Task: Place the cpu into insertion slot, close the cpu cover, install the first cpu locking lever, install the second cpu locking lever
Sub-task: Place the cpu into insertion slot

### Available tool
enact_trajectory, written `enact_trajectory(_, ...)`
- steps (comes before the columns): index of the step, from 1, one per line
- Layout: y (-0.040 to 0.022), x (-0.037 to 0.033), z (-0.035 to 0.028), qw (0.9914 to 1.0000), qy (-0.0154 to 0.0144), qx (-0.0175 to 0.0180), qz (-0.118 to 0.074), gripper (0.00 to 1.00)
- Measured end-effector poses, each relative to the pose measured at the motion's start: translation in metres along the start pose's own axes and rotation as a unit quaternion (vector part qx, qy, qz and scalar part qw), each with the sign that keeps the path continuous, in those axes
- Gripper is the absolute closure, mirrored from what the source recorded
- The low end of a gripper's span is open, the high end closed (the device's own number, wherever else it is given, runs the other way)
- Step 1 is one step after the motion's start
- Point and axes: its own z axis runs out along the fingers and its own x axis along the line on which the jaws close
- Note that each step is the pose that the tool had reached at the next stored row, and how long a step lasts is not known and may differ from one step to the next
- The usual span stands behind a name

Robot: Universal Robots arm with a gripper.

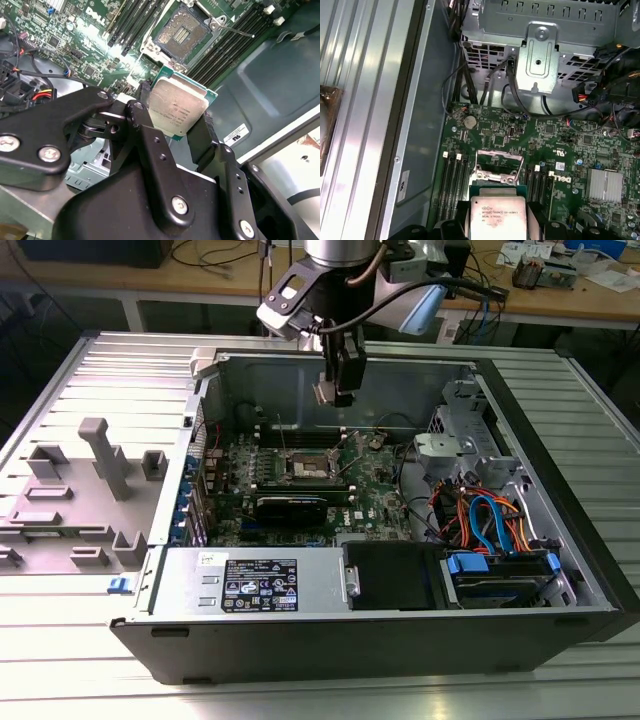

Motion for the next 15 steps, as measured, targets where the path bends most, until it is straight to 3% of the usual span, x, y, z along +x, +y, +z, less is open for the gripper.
enact_trajectory(6,-0.0025,0.0002,0.0048,0.99999,-0.0006,0.0000,0.005,0.46)
enact_trajectory(15,-0.0026,0.0002,0.0059,0.99998,-0.0005,-0.0001,0.006,0.46)
